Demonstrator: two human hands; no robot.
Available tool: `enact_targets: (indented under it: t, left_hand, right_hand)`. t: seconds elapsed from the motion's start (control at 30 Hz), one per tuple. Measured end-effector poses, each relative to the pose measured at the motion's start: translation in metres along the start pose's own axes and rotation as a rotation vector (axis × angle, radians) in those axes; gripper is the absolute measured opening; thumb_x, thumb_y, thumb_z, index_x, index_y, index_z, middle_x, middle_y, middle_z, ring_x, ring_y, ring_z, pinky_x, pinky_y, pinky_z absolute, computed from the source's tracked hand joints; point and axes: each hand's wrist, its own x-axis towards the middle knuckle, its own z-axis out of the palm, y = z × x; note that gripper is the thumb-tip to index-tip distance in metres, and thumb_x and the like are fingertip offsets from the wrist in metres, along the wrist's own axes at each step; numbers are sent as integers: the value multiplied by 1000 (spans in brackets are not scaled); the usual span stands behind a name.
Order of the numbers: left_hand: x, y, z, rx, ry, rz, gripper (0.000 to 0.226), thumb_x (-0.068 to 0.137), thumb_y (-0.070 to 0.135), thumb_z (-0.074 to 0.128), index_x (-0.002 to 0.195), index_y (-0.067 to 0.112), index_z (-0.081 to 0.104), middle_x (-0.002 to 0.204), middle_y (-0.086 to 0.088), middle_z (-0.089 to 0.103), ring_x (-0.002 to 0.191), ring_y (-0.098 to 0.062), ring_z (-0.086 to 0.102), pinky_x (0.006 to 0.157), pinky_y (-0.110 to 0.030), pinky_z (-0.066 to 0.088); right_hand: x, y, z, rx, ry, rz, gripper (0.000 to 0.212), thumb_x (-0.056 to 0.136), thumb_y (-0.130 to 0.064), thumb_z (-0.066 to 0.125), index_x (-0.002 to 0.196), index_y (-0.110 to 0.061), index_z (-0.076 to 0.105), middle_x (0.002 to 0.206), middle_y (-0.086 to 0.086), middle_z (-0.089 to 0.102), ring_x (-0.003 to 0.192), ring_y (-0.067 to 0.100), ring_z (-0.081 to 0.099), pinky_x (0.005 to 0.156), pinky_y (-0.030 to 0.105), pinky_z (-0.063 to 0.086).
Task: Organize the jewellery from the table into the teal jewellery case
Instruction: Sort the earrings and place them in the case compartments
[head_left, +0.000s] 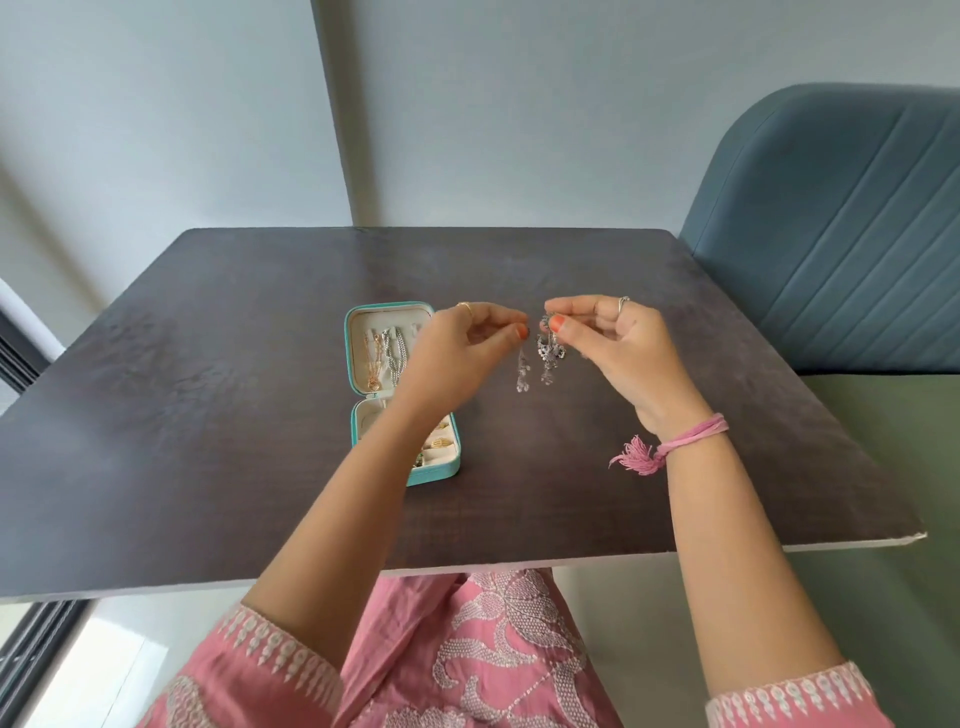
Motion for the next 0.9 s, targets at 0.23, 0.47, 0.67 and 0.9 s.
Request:
enact_targets:
  t: [0.23,0.47,0.67,0.9]
  left_hand:
    - [-20,2,-47,-18,45,16,11,90,20,64,95,27,71,76,8,67,57,7,55,61,-7,41]
    - [-32,-15,-83,8,126,-13,14,88,25,67,89,37,73,82,-4,73,68,-19,60,69,-35,50]
    - [-41,-29,-103,74,184,-66,11,84,22,71,91,30,74,86,3,75,77,-7,66,74,-21,50]
    - [-50,-44,-113,276,206,-96,12,84,26,71,95,24,76,84,11,74,74,4,63,64,0,40]
  right_hand:
    - [0,-14,27,65,-75,-33,12,85,-12,69,96,-16,73,91,0,74,83,3,65,73,13,47]
    - [3,-16,57,62,-136,-78,12,85,-10,70,93,-18,73,91,-5,74,87,6,66,77,15,50]
    - [8,-15,80,14,-189,-94,11,86,-14,69,93,-21,74,94,-10,74,89,2,66,80,17,49]
    - [12,-15,101,-8,-221,-95,13,86,-11,68,98,-14,73,98,-3,73,93,6,67,82,17,51]
